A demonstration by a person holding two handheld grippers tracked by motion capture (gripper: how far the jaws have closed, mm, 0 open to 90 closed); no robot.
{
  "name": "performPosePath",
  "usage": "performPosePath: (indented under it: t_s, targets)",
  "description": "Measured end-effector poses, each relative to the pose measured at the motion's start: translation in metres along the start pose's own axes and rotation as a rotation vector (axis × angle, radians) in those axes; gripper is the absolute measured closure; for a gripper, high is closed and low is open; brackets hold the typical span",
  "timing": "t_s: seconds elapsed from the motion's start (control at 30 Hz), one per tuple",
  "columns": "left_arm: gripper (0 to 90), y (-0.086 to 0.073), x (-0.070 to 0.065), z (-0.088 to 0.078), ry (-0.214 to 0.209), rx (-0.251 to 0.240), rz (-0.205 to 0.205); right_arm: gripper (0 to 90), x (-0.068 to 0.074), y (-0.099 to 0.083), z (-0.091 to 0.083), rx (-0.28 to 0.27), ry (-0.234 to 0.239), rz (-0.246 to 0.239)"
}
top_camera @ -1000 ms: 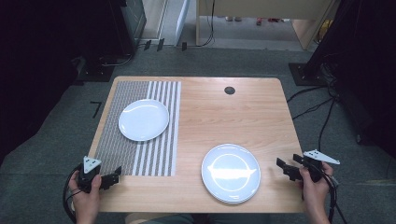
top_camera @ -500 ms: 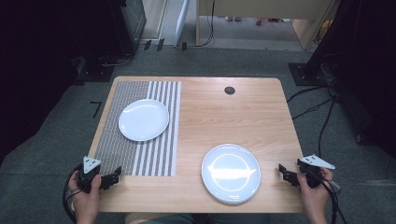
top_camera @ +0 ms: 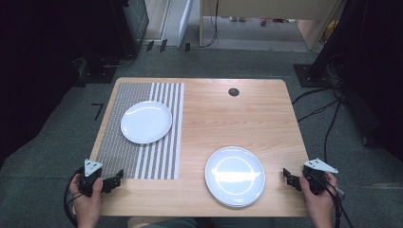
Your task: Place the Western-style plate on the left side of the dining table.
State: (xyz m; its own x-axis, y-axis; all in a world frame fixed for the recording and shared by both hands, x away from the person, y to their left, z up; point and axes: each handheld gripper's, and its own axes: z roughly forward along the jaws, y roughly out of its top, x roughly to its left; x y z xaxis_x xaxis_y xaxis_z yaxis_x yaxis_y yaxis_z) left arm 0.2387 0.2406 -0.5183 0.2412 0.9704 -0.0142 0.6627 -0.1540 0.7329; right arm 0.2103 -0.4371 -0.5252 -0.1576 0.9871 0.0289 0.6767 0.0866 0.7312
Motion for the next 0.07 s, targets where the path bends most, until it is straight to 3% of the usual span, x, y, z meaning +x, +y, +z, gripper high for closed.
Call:
performPosePath:
  t_s: [0.07]
  targets:
    - [9.9,0.0000,-0.0004,0.0002,0.002,0.000,0.001,13.7,0.0000,0.0000,0.0001,0.000,0.000,-0.001]
